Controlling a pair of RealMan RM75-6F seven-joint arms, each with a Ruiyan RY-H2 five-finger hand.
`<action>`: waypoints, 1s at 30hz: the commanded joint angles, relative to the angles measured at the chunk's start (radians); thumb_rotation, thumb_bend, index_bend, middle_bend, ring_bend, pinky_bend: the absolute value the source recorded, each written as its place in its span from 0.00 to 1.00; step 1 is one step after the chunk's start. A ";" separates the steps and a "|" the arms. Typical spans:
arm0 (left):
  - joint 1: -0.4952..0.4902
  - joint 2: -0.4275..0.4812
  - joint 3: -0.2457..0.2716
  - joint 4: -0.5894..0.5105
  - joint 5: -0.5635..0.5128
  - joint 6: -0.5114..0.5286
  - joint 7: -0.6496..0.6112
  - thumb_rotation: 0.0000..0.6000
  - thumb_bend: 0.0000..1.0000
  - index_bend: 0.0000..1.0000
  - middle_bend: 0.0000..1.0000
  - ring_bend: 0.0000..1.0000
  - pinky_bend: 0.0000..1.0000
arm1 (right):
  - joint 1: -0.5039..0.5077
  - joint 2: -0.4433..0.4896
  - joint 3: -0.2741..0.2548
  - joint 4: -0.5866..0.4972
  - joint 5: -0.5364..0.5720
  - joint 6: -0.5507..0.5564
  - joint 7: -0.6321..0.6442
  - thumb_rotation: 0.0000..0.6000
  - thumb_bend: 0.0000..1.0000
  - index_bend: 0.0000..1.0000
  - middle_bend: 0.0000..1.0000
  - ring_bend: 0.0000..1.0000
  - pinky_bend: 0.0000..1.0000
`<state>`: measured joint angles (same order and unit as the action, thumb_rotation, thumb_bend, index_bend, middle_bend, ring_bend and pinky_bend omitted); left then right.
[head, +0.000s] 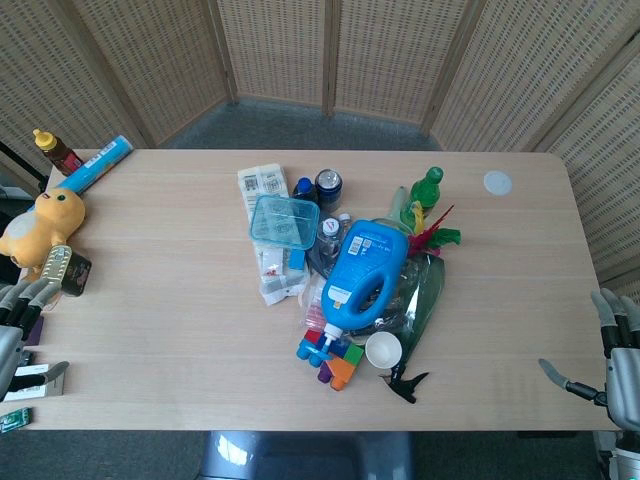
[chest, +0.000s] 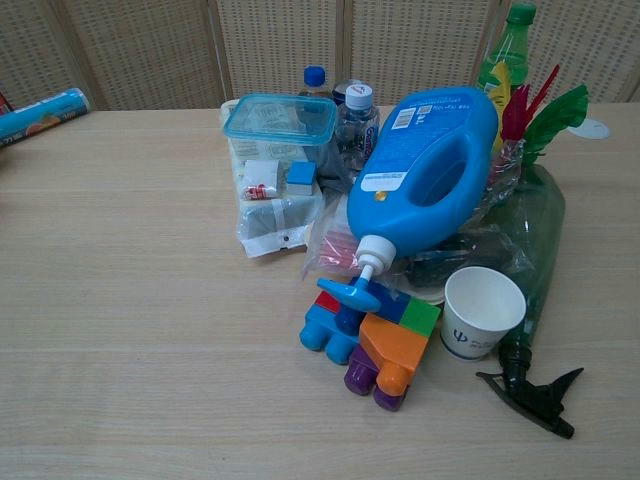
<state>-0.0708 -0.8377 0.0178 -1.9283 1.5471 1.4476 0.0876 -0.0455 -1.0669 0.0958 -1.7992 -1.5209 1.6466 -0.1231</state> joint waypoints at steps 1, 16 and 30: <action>0.001 0.000 0.001 -0.001 0.001 0.000 0.002 1.00 0.00 0.00 0.00 0.00 0.00 | 0.000 -0.001 -0.001 0.001 -0.001 -0.002 0.001 0.57 0.00 0.00 0.00 0.00 0.00; -0.086 -0.082 -0.047 -0.055 -0.112 -0.128 0.133 1.00 0.00 0.00 0.00 0.00 0.00 | -0.002 0.010 0.005 -0.003 0.025 -0.009 0.021 0.57 0.00 0.00 0.00 0.00 0.00; -0.614 -0.298 -0.263 -0.080 -0.887 -0.395 0.763 1.00 0.00 0.00 0.00 0.00 0.00 | -0.001 0.012 -0.016 -0.016 -0.005 -0.018 0.016 0.57 0.00 0.00 0.00 0.00 0.00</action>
<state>-0.5083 -1.0278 -0.1792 -2.0602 0.8332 1.1343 0.6825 -0.0470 -1.0549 0.0803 -1.8151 -1.5256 1.6283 -0.1071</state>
